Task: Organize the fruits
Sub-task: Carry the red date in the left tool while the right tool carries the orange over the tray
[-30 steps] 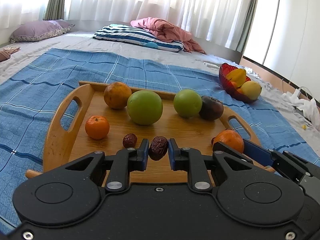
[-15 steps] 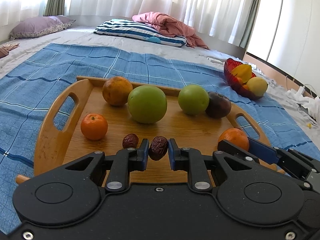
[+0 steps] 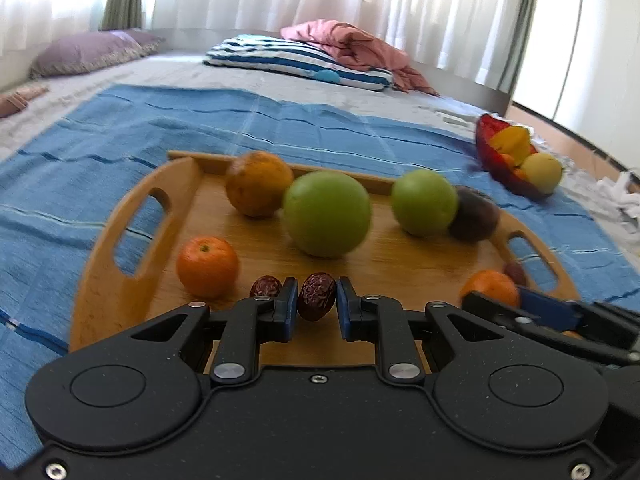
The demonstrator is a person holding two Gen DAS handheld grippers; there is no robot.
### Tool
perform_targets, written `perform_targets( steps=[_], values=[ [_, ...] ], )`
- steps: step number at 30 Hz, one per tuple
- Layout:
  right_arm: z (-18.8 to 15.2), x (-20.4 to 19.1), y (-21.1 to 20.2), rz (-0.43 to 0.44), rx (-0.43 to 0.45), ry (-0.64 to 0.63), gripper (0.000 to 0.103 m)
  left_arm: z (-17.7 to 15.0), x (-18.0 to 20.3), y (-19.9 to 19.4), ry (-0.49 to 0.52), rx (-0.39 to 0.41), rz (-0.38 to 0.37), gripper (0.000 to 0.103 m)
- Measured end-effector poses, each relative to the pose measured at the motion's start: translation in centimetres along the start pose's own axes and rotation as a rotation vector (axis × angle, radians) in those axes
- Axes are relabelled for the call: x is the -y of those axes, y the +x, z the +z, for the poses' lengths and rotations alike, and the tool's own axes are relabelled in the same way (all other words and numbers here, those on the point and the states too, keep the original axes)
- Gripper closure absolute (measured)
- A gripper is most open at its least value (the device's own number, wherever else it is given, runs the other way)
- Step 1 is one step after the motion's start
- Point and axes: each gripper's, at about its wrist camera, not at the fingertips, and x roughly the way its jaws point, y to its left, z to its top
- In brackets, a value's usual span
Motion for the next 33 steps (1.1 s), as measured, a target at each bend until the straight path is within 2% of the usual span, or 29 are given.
perform_targets(
  steps=[2, 11, 16, 33],
  values=[
    [0.1, 0.2, 0.2, -0.003, -0.006, 0.003, 0.058, 0.0, -0.1, 0.2, 0.014, 0.004, 0.011, 0.083],
    [0.2, 0.2, 0.9, 0.0, -0.023, -0.007, 0.058, -0.2, 0.3, 0.5, 0.006, -0.008, -0.044, 0.083],
    [0.3, 0.1, 1.1, -0.029, -0.021, -0.018, 0.058, -0.2, 0.8, 0.6, 0.011, -0.007, -0.064, 0.083],
    [0.2, 0.1, 1.2, -0.02, -0.016, -0.023, 0.057, -0.3, 0.9, 0.8, 0.029, -0.003, -0.062, 0.082]
  ],
)
